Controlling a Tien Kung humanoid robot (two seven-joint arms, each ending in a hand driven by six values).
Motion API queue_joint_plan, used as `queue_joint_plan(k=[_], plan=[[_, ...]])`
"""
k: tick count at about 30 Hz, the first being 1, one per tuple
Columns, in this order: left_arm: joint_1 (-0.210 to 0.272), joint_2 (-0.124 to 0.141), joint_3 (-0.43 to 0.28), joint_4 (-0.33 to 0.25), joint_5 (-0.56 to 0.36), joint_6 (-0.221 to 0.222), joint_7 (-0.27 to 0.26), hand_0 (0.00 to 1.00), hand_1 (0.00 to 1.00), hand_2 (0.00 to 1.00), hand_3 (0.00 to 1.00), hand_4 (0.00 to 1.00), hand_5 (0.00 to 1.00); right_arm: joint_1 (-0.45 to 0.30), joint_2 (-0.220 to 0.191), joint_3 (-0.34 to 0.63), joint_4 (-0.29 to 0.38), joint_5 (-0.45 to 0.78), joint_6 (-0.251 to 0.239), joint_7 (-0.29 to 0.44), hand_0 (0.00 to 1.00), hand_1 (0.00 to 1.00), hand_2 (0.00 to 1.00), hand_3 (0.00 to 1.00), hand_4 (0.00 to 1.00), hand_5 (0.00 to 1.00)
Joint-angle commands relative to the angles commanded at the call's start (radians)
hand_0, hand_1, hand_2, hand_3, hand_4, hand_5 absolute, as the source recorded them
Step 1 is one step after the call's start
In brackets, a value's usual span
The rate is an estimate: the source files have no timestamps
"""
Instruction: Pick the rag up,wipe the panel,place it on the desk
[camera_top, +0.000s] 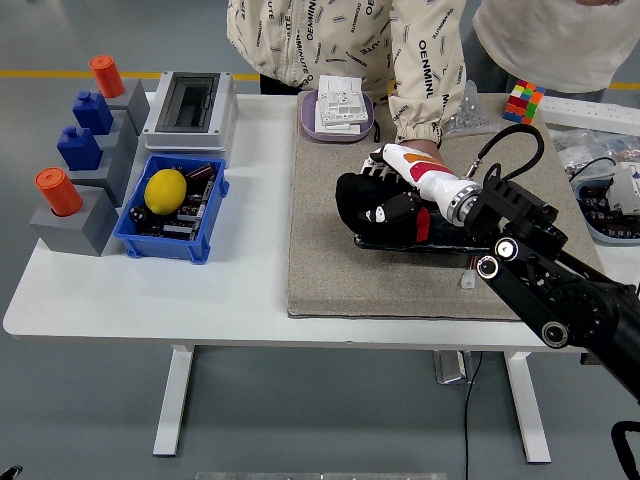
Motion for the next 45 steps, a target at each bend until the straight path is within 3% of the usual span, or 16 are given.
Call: queue_joint_plan(k=[11, 31, 45], plan=[[0.002, -0.002, -0.001, 0.000, 0.003, -0.001, -0.002, 0.721, 0.716, 0.767, 0.620, 0.682, 0.569, -0.025, -0.069, 0.012, -0.013, 0.000, 0.002, 0.000, 0.289, 0.401, 0.458, 0.451, 0.899, 0.002], [0.014, -0.005, -0.010, 0.000, 0.008, 0.000, 0.000, 0.721, 0.716, 0.767, 0.621, 0.682, 0.568, -0.103, -0.275, 0.077, -0.011, 0.000, 0.013, -0.002, 0.288, 0.400, 0.458, 0.450, 0.899, 0.002], [0.011, -0.008, -0.017, 0.000, 0.012, 0.000, -0.001, 0.721, 0.716, 0.767, 0.621, 0.684, 0.569, -0.133, -0.335, 0.122, -0.012, -0.007, 0.017, -0.001, 0.288, 0.400, 0.458, 0.451, 0.900, 0.002]])
